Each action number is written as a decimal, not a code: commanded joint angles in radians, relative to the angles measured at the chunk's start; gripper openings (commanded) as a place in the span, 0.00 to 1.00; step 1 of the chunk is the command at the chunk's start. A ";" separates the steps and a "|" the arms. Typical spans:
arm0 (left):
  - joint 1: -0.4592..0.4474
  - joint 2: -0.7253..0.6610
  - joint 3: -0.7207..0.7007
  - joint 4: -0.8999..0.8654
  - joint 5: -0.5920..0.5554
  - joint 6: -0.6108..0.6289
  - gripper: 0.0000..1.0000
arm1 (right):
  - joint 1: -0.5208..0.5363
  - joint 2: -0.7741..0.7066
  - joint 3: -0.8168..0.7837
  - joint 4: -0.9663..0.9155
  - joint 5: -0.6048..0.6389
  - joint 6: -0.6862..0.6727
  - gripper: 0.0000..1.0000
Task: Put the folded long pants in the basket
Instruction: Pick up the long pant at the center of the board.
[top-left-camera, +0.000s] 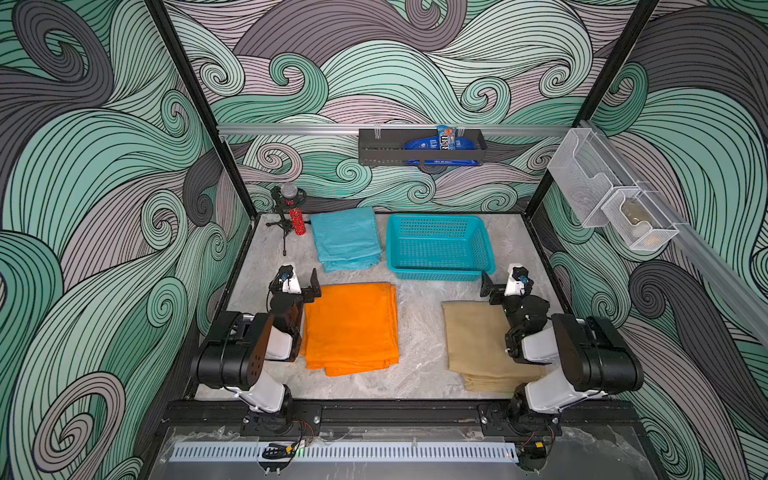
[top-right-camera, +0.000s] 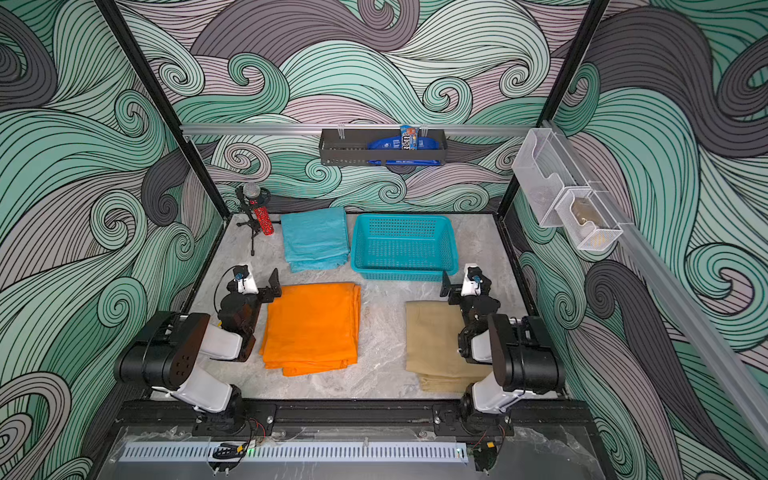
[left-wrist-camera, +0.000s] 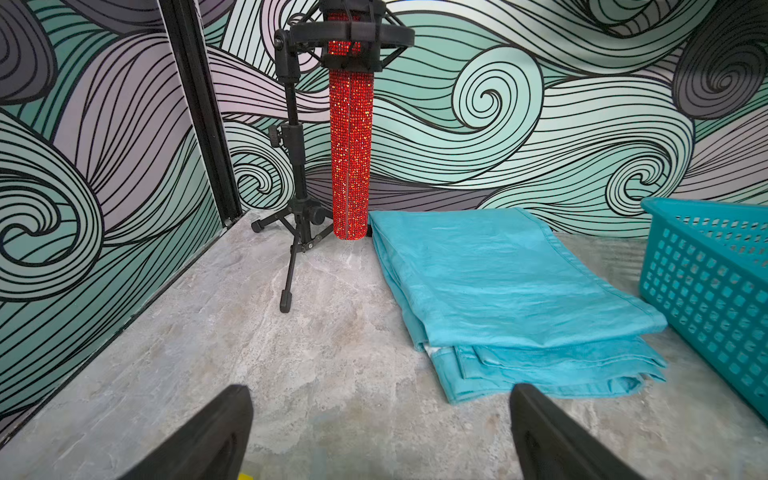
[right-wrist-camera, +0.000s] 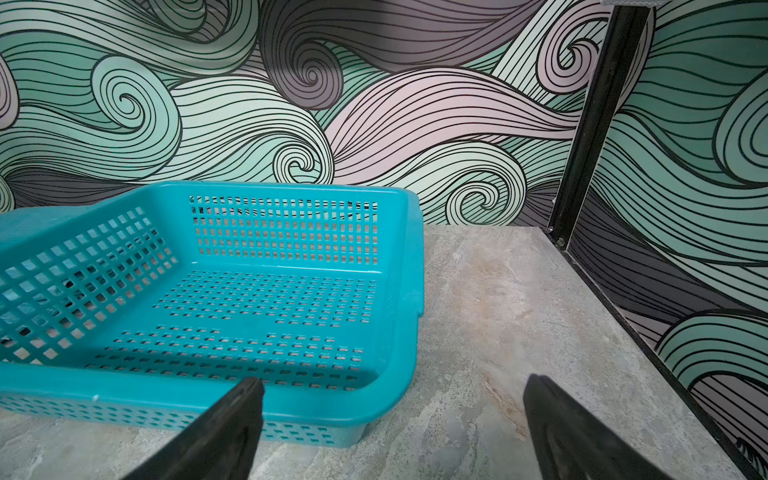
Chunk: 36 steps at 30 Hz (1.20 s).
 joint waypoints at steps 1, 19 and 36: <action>0.003 0.007 0.003 0.022 0.009 0.006 0.99 | 0.006 -0.009 0.011 0.007 -0.004 -0.011 1.00; 0.006 0.005 0.005 0.015 0.012 0.001 0.99 | 0.001 -0.007 0.013 0.004 -0.013 -0.008 1.00; -0.005 -0.295 0.405 -0.963 -0.058 -0.190 0.99 | 0.018 -0.551 0.223 -0.801 0.054 0.519 1.00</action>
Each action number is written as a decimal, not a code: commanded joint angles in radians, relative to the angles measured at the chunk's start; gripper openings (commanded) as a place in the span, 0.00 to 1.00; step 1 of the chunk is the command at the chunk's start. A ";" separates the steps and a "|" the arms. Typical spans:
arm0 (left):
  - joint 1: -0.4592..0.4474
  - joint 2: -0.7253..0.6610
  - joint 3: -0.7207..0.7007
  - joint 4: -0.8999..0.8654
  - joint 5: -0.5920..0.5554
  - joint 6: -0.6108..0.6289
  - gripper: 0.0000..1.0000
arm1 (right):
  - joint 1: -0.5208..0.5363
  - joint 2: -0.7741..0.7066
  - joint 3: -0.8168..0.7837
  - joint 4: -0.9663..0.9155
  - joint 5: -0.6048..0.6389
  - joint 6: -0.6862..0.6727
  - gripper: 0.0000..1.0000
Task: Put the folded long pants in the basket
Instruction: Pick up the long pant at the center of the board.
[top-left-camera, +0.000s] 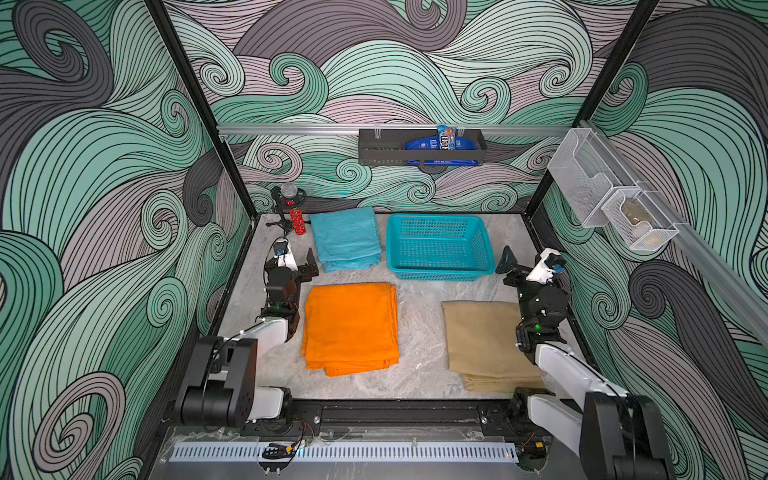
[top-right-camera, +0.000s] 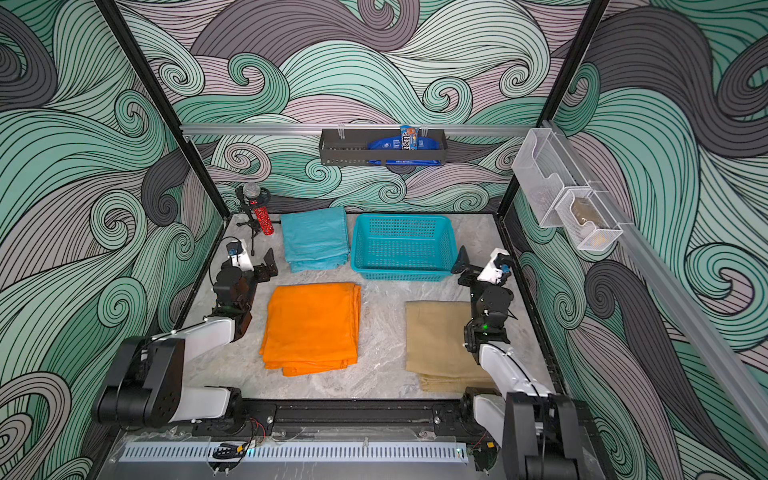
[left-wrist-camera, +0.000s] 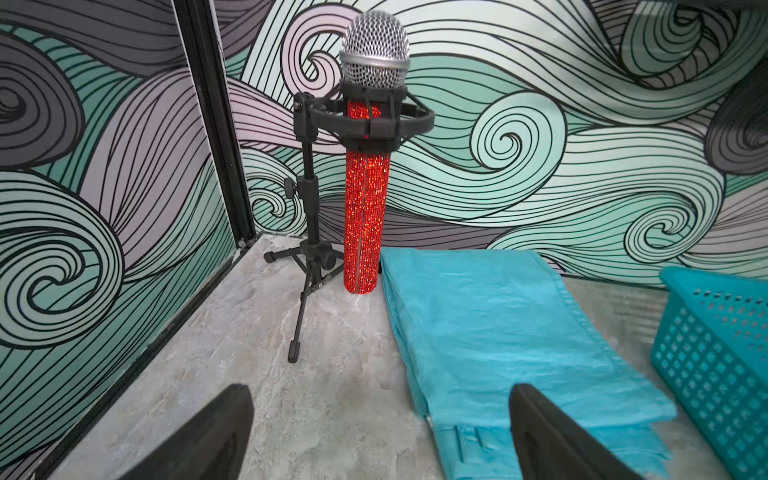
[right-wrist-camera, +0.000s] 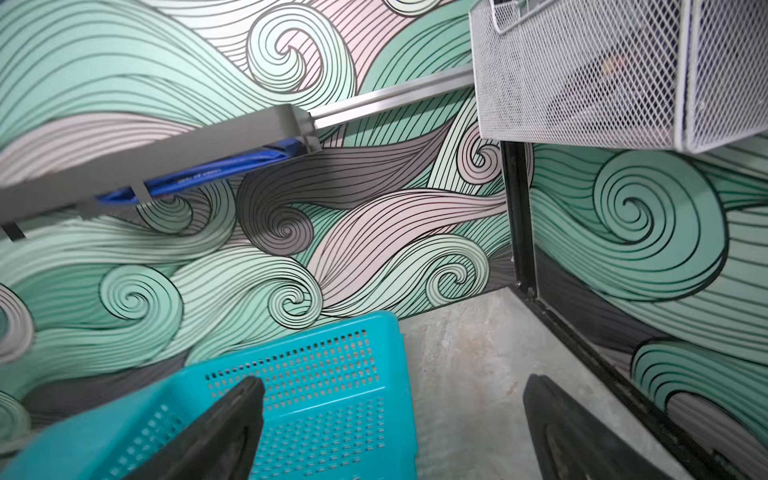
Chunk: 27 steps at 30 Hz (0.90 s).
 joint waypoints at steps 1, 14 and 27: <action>-0.006 -0.058 0.113 -0.420 0.030 -0.140 0.99 | 0.014 -0.016 0.080 -0.317 -0.195 0.206 1.00; -0.006 -0.104 0.002 -0.764 0.372 -0.468 0.98 | 0.736 0.163 0.249 -0.777 -0.128 0.384 0.87; -0.003 -0.010 0.077 -0.883 0.312 -0.457 0.99 | 0.812 0.608 0.401 -0.754 -0.304 0.398 0.82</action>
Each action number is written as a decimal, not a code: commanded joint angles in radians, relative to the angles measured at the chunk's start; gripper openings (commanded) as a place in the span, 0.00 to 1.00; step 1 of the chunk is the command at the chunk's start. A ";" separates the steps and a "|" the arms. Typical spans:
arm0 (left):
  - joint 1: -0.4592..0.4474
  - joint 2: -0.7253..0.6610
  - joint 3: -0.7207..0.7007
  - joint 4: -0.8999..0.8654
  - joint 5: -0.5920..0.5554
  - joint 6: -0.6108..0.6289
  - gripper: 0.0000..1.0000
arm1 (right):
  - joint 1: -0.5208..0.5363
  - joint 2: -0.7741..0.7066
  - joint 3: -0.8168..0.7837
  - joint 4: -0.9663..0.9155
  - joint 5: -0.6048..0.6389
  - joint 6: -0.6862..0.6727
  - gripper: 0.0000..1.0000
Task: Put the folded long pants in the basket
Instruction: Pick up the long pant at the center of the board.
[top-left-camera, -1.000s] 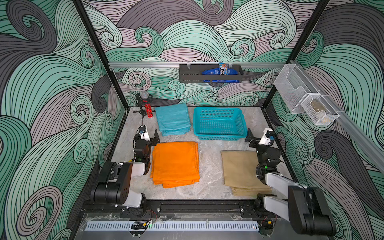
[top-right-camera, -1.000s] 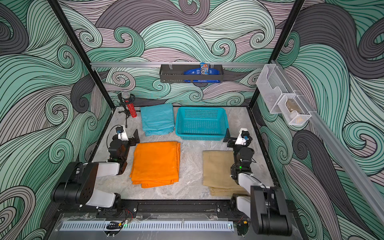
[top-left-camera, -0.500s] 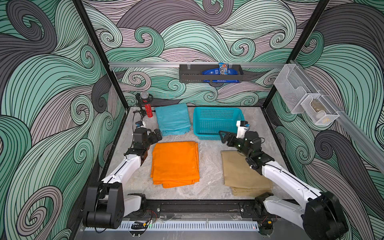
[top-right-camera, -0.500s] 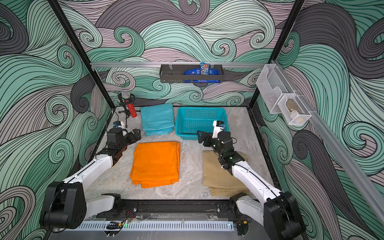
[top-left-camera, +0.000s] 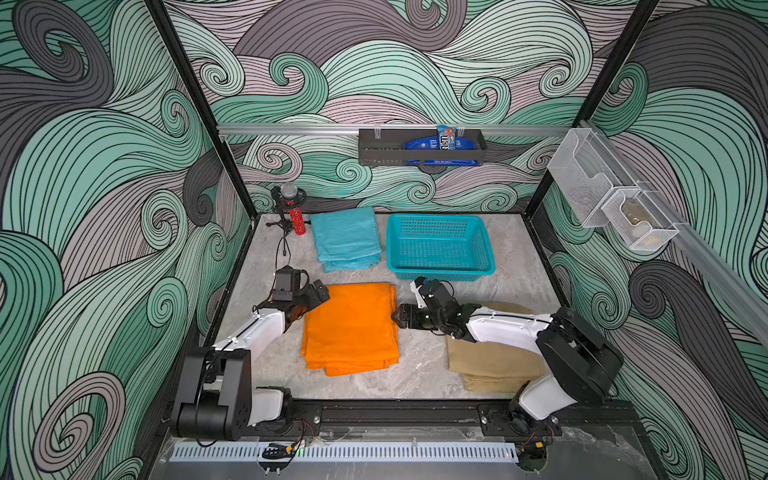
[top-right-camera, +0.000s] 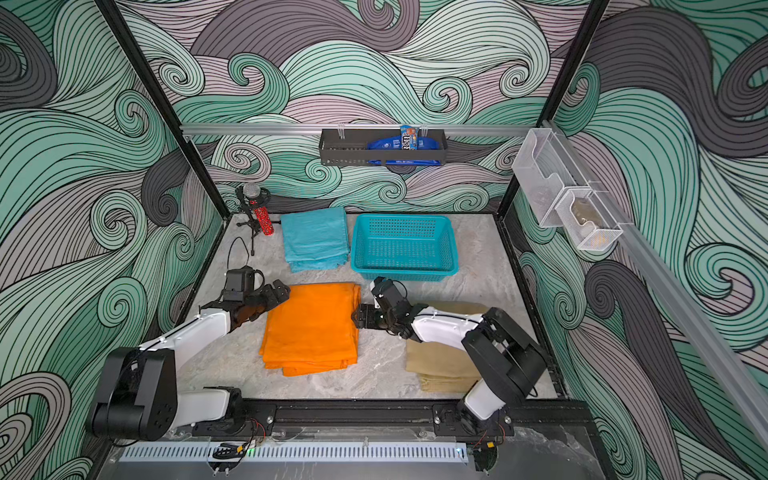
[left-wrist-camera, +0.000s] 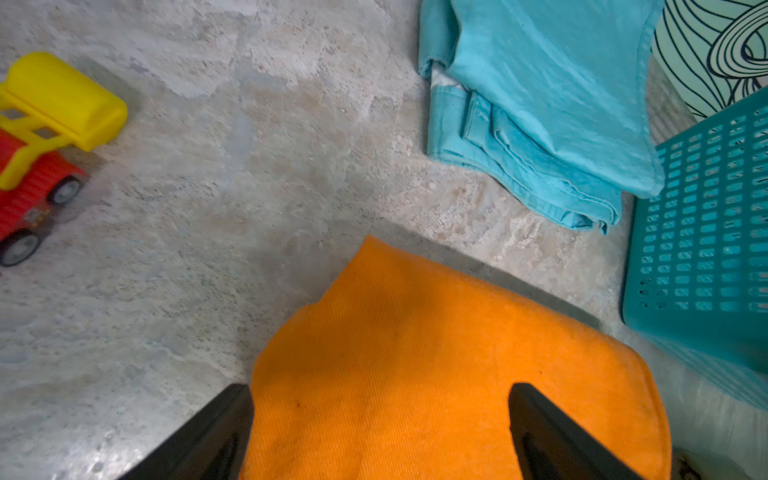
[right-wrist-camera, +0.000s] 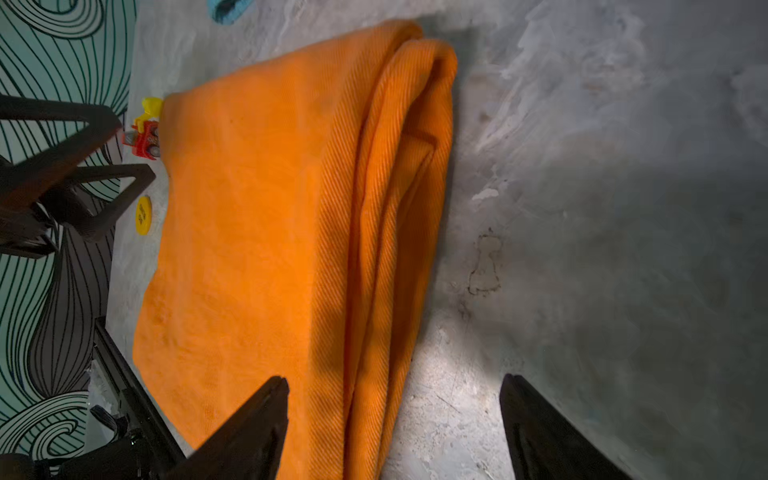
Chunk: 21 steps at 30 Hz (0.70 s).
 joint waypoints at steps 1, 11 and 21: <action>-0.004 0.002 0.010 -0.046 -0.002 -0.014 0.99 | 0.003 0.062 0.051 0.002 -0.074 -0.004 0.82; 0.004 -0.047 -0.035 -0.018 -0.033 -0.068 0.99 | 0.024 0.280 0.170 0.028 -0.199 -0.015 0.58; 0.016 -0.048 -0.058 0.000 -0.007 -0.054 0.99 | -0.056 0.161 0.040 0.101 -0.074 0.077 0.00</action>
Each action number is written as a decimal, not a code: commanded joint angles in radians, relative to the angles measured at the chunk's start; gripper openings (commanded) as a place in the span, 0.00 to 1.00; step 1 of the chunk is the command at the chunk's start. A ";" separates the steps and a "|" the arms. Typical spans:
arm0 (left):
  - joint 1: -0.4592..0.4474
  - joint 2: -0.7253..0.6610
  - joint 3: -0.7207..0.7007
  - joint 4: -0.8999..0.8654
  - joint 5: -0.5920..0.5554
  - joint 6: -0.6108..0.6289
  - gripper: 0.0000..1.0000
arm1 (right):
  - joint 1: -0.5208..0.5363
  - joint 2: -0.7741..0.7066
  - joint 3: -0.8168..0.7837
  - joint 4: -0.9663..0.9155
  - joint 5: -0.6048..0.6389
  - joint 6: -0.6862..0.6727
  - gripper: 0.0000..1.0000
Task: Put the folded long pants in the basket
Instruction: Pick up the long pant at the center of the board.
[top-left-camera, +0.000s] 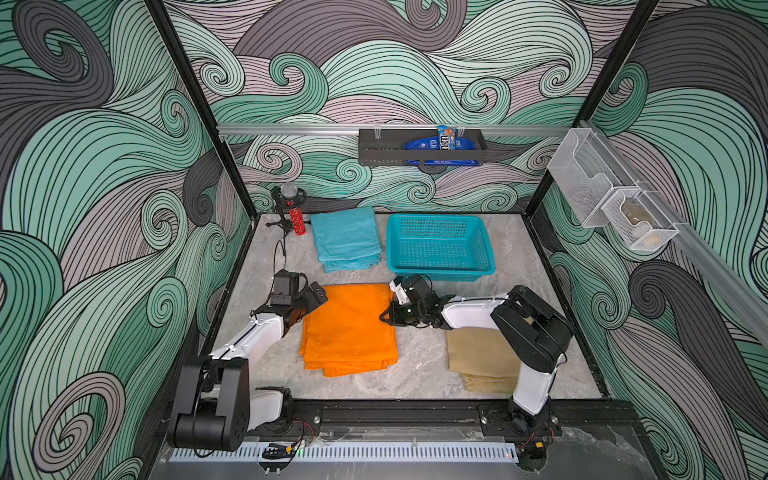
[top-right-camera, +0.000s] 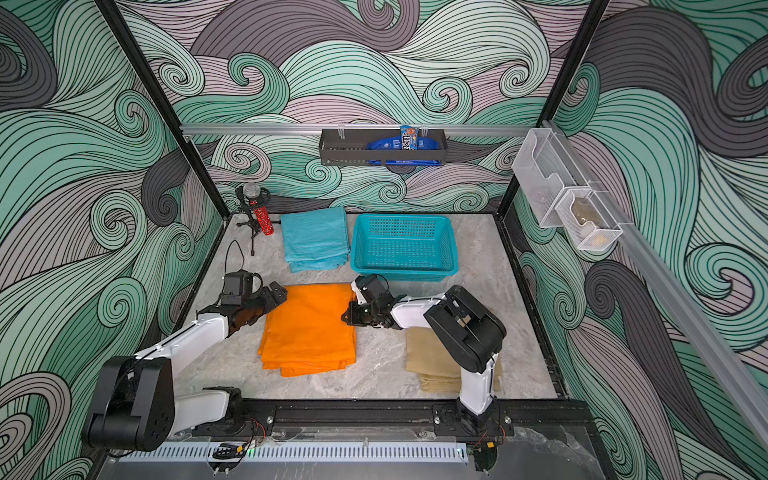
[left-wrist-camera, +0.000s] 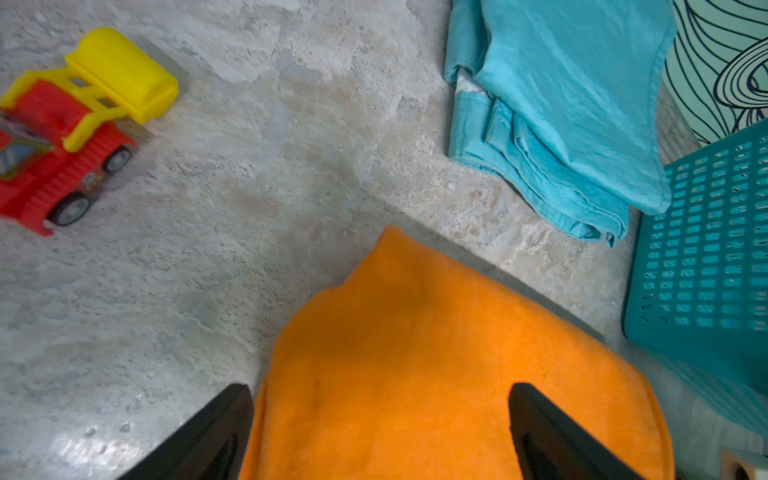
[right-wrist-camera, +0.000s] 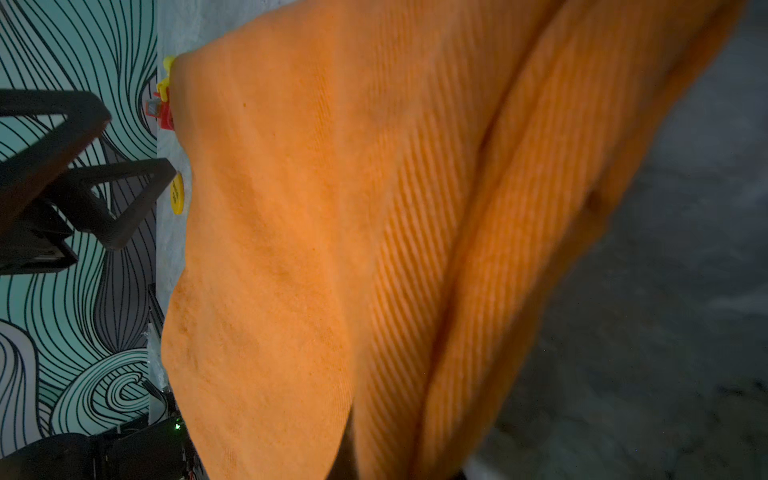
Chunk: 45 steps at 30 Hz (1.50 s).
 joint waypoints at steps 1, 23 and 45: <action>0.008 0.007 -0.012 0.006 0.024 0.005 0.99 | -0.065 -0.082 -0.101 -0.004 0.091 0.049 0.00; -0.088 0.237 -0.087 0.180 0.416 0.018 0.75 | -0.111 -0.073 -0.063 0.004 0.035 -0.050 0.00; -0.163 0.073 -0.030 0.108 0.449 -0.017 0.00 | 0.008 -0.157 0.061 -0.122 0.114 -0.129 0.00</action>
